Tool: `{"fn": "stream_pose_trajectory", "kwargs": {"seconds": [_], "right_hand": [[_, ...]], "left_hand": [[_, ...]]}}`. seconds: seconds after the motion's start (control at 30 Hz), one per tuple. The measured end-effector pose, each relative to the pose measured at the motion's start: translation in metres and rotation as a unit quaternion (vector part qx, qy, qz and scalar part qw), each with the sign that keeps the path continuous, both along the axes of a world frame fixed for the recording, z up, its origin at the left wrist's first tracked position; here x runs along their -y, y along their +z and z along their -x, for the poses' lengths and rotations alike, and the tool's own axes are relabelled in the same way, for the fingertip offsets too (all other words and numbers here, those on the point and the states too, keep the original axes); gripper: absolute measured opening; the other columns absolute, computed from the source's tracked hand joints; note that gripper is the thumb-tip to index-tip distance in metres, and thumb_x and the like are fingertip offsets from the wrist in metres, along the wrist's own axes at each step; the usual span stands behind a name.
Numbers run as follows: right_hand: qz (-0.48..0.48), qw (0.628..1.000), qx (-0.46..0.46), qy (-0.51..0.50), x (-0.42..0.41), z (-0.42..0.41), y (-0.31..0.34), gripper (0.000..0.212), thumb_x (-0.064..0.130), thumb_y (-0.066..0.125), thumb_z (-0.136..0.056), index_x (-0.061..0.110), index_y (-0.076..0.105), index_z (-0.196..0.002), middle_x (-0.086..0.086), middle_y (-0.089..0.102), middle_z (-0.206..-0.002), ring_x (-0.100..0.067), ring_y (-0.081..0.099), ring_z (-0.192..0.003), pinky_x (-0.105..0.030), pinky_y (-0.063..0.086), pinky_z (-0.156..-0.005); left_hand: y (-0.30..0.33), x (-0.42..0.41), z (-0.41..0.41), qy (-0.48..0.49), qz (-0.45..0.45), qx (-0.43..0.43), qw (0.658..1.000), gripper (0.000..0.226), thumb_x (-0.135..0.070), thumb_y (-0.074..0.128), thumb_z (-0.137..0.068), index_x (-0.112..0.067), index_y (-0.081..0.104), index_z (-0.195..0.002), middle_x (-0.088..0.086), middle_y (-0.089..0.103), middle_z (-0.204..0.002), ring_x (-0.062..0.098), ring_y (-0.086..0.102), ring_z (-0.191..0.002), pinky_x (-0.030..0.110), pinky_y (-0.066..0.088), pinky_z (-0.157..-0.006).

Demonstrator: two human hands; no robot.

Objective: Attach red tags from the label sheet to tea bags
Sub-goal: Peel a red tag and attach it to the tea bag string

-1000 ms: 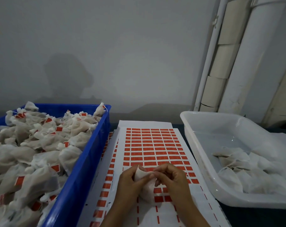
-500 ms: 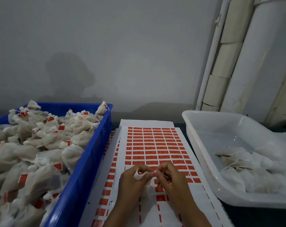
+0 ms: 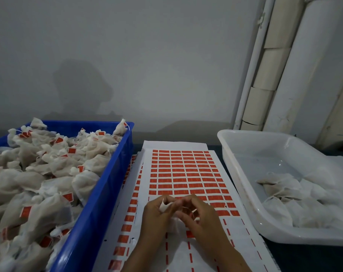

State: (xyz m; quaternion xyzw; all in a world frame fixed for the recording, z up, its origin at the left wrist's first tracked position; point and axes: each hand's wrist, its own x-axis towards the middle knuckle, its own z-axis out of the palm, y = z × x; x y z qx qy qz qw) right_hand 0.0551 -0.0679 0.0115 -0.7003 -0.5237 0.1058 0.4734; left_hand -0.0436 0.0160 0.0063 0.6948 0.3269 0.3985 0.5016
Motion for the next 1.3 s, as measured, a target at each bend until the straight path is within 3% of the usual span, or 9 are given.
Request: {"fn": "stream_pose_trajectory", "kwargs": {"seconds": [0.1, 0.27, 0.4, 0.53, 0.77, 0.87, 1.0, 1.13, 1.3], "right_hand": [[-0.012, 0.999, 0.040, -0.018, 0.001, 0.001, -0.001, 0.013, 0.056, 0.045, -0.075, 0.056, 0.043, -0.088, 0.040, 0.051, -0.085, 0.011, 0.054, -0.094, -0.004, 0.045, -0.082], [-0.014, 0.999, 0.029, -0.024, -0.001, -0.003, 0.000, 0.013, 0.037, 0.052, -0.087, 0.049, 0.046, -0.089, 0.035, 0.053, -0.087, 0.002, 0.060, -0.085, -0.006, 0.046, -0.082], [0.000, 0.999, 0.005, -0.044, -0.001, -0.007, -0.001, 0.005, 0.036, 0.051, -0.088, 0.041, 0.049, -0.088, 0.025, 0.058, -0.088, -0.004, 0.062, -0.082, -0.008, 0.047, -0.080], [-0.003, 0.999, -0.016, -0.046, -0.001, -0.006, 0.001, 0.002, 0.038, 0.048, -0.088, 0.039, 0.050, -0.087, 0.021, 0.060, -0.089, -0.005, 0.062, -0.083, -0.012, 0.049, -0.082], [0.032, 0.998, -0.043, 0.020, 0.000, 0.003, 0.002, 0.030, 0.061, 0.047, -0.072, 0.046, 0.045, -0.099, 0.035, 0.053, -0.099, 0.007, 0.057, -0.093, -0.004, 0.042, -0.082], [0.029, 0.999, -0.037, 0.021, 0.000, 0.003, 0.002, 0.025, 0.057, 0.051, -0.074, 0.048, 0.046, -0.097, 0.037, 0.053, -0.096, 0.013, 0.055, -0.093, 0.000, 0.041, -0.078], [0.025, 0.998, -0.049, 0.010, 0.000, -0.001, 0.002, 0.012, 0.047, 0.053, -0.082, 0.045, 0.049, -0.092, 0.033, 0.057, -0.089, 0.006, 0.059, -0.090, -0.002, 0.044, -0.075], [-0.005, 0.996, -0.084, 0.017, 0.001, -0.001, 0.003, 0.016, 0.048, 0.050, -0.081, 0.037, 0.055, -0.092, 0.027, 0.063, -0.086, 0.004, 0.061, -0.089, -0.005, 0.047, -0.073], [-0.016, 0.999, -0.050, -0.007, 0.001, -0.007, 0.003, 0.010, 0.027, 0.054, -0.088, 0.036, 0.055, -0.082, 0.020, 0.064, -0.079, 0.001, 0.062, -0.083, -0.007, 0.049, -0.070]], "left_hand": [[0.000, 0.002, 0.000, -0.006, -0.002, 0.009, 1.000, 0.015, -0.030, 0.057, -0.084, -0.024, 0.067, -0.075, -0.016, 0.069, -0.069, 0.006, 0.066, -0.071, 0.013, 0.052, -0.062], [0.001, 0.002, -0.001, -0.008, 0.000, 0.005, 1.000, 0.006, -0.031, 0.060, -0.084, -0.027, 0.064, -0.083, -0.018, 0.068, -0.078, 0.003, 0.066, -0.079, 0.010, 0.052, -0.064], [0.002, 0.001, 0.000, -0.005, -0.011, -0.041, 0.999, 0.009, -0.031, 0.065, -0.082, -0.033, 0.060, -0.089, -0.024, 0.062, -0.090, 0.005, 0.062, -0.085, 0.004, 0.046, -0.061], [0.003, 0.001, -0.001, 0.002, 0.000, -0.052, 0.999, 0.016, -0.033, 0.072, -0.075, -0.034, 0.059, -0.084, -0.025, 0.062, -0.083, 0.003, 0.063, -0.079, 0.004, 0.046, -0.057], [0.001, -0.004, -0.002, 0.002, 0.042, 0.002, 0.999, 0.018, -0.017, 0.076, -0.072, -0.023, 0.063, -0.084, -0.011, 0.067, -0.080, 0.000, 0.065, -0.073, 0.014, 0.056, -0.066], [0.001, -0.003, -0.001, 0.002, 0.038, 0.013, 0.999, 0.017, -0.018, 0.075, -0.073, -0.022, 0.064, -0.085, -0.009, 0.068, -0.080, 0.001, 0.065, -0.074, 0.011, 0.054, -0.060], [0.001, -0.002, 0.000, 0.019, 0.004, -0.011, 1.000, 0.015, -0.024, 0.075, -0.074, -0.027, 0.063, -0.083, -0.013, 0.067, -0.083, 0.010, 0.065, -0.077, 0.016, 0.054, -0.069], [0.002, -0.001, 0.001, 0.014, -0.014, -0.018, 1.000, 0.015, -0.022, 0.074, -0.075, -0.030, 0.061, -0.078, -0.018, 0.065, -0.078, 0.007, 0.065, -0.073, 0.008, 0.048, -0.059], [0.004, 0.000, 0.001, 0.002, -0.012, -0.009, 1.000, 0.012, -0.025, 0.073, -0.075, -0.029, 0.062, -0.078, -0.018, 0.065, -0.076, -0.001, 0.063, -0.074, 0.004, 0.046, -0.058]]}}
